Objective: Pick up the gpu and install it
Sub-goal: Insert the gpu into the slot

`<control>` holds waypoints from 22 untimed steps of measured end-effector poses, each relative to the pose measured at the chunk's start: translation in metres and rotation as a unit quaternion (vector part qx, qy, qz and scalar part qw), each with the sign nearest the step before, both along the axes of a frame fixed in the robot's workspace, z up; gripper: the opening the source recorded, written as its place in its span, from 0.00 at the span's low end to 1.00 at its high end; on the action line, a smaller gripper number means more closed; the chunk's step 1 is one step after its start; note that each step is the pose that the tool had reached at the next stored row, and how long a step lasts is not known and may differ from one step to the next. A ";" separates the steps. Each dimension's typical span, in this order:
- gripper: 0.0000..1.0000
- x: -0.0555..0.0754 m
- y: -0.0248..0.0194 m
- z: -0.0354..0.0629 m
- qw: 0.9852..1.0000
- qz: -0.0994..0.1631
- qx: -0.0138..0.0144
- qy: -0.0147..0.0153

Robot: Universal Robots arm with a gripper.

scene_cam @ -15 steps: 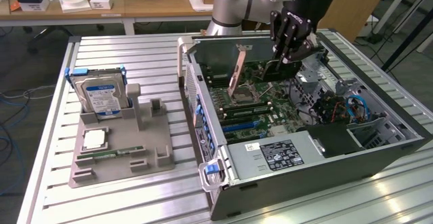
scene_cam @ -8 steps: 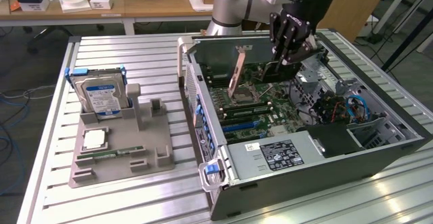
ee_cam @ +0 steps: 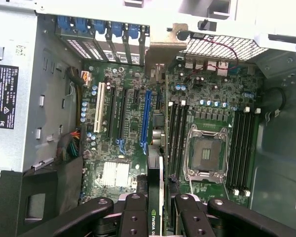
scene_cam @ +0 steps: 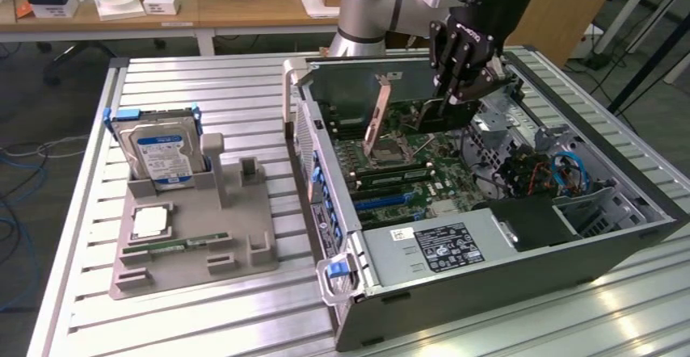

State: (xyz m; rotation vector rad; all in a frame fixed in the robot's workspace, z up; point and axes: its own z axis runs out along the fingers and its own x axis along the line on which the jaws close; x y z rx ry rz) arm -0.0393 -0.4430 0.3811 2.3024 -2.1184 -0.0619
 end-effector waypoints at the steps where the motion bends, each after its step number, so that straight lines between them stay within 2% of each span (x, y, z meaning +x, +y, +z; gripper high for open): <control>1: 0.26 0.000 0.0000 -0.0001 1.000 0.000 0.000 0.000; 17: 0.26 0.000 0.0000 -0.0046 1.000 0.000 -0.002 0.000; 22: 0.26 -0.002 0.0000 -0.0073 1.000 -0.015 -0.002 0.000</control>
